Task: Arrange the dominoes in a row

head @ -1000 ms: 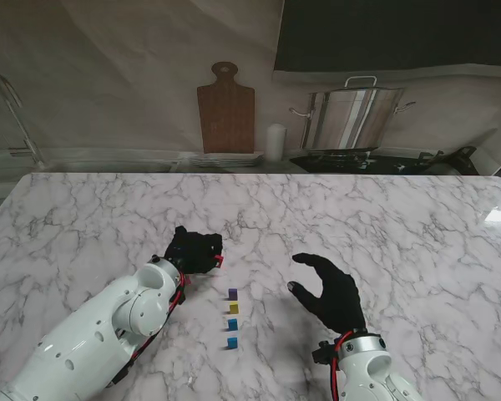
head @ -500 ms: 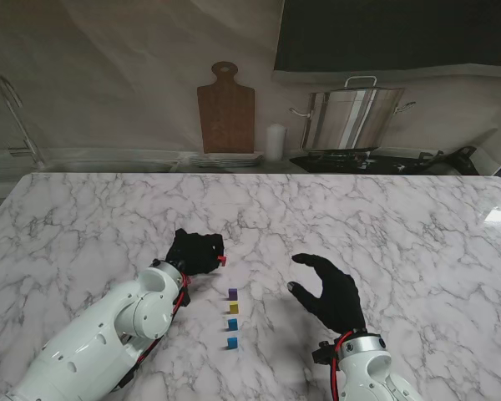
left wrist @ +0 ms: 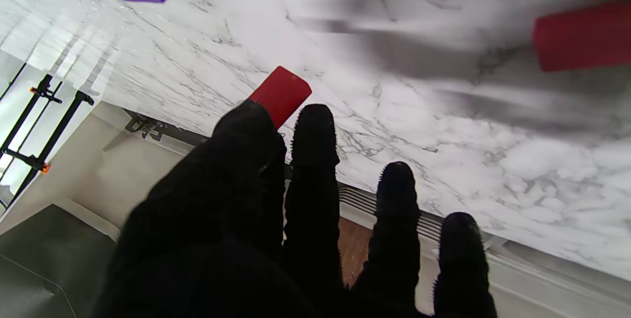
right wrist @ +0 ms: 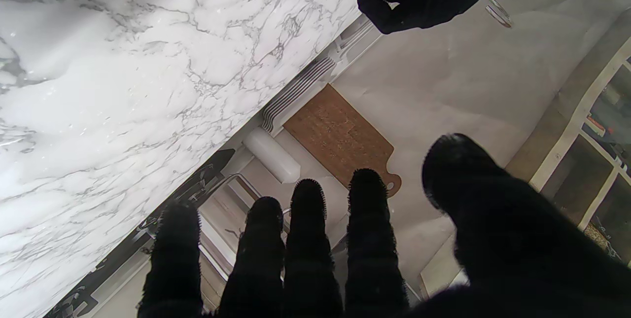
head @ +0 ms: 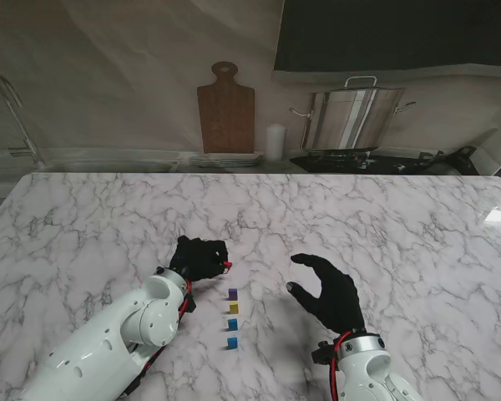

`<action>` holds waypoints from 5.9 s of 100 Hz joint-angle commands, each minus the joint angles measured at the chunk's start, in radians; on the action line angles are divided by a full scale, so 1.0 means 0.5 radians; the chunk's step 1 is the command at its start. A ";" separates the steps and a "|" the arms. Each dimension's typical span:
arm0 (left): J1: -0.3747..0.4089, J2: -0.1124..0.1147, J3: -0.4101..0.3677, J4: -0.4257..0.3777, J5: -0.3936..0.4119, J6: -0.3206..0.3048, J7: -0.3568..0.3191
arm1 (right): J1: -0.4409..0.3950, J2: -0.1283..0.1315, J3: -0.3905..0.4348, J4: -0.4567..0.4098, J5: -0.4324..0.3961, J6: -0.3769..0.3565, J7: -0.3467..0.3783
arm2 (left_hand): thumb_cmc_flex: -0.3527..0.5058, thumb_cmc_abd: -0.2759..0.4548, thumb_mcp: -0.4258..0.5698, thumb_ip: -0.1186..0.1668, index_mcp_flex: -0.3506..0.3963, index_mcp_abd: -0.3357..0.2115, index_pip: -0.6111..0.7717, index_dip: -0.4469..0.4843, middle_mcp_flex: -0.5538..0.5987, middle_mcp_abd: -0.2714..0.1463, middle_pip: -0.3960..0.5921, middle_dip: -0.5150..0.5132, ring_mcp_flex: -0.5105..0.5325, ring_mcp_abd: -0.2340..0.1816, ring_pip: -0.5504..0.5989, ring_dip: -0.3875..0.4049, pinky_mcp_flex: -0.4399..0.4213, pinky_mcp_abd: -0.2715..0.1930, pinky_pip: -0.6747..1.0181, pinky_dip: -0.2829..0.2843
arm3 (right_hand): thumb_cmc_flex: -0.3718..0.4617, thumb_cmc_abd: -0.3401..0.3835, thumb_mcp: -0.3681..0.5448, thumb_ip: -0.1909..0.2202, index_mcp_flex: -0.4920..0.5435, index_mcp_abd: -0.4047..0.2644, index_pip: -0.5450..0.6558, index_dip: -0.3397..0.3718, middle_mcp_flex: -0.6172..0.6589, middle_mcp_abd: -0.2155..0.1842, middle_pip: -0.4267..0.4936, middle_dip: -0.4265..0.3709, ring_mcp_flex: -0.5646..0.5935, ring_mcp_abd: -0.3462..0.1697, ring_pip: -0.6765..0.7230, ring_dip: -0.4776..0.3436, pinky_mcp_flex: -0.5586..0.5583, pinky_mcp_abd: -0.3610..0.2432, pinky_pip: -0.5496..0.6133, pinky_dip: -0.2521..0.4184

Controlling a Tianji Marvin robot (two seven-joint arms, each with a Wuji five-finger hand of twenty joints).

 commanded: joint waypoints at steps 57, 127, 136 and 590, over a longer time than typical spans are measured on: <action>-0.066 -0.081 0.140 0.201 -0.173 -0.052 0.073 | -0.006 0.000 0.002 0.003 -0.005 0.007 0.003 | 0.121 0.119 0.057 0.041 -0.073 0.015 0.174 0.024 0.117 -0.018 -0.160 -0.216 0.063 -0.057 0.023 -0.035 -0.015 -0.014 0.122 0.030 | -0.009 0.023 0.009 0.044 0.026 0.017 0.008 0.029 0.023 0.007 0.023 0.013 0.007 -0.002 0.021 0.020 0.008 0.002 0.029 0.037; -0.068 -0.056 0.128 0.190 -0.146 -0.054 -0.001 | -0.003 -0.001 -0.002 0.003 -0.004 0.008 0.000 | 0.123 0.112 0.027 0.051 -0.022 0.085 0.072 0.127 0.105 0.009 -0.079 -0.220 0.014 -0.034 0.021 -0.032 -0.044 -0.017 0.125 0.000 | -0.010 0.025 0.005 0.044 0.026 0.015 0.006 0.029 0.024 0.007 0.024 0.013 0.010 -0.004 0.022 0.021 0.008 0.003 0.029 0.037; -0.066 -0.058 0.126 0.190 -0.152 -0.060 0.005 | -0.004 -0.002 -0.001 0.002 -0.005 0.008 -0.002 | 0.123 0.111 0.028 0.050 -0.019 0.084 0.065 0.135 0.110 0.009 -0.080 -0.220 0.019 -0.037 0.022 -0.032 -0.044 -0.017 0.125 -0.001 | -0.009 0.025 0.005 0.044 0.025 0.017 0.006 0.029 0.022 0.007 0.023 0.012 0.009 -0.003 0.021 0.021 0.008 0.002 0.030 0.037; -0.013 0.011 0.083 0.086 -0.034 -0.066 -0.166 | -0.009 0.001 -0.004 -0.008 -0.001 0.004 0.009 | 0.092 0.206 -0.182 0.084 -0.022 -0.017 -0.093 0.265 -0.505 0.069 0.281 -0.060 -0.246 0.100 -0.094 0.004 -0.057 0.012 -0.332 0.094 | -0.008 0.021 0.001 0.043 0.024 0.016 0.002 0.030 0.021 0.006 0.020 0.012 0.007 -0.002 0.019 0.021 0.010 0.004 0.025 0.039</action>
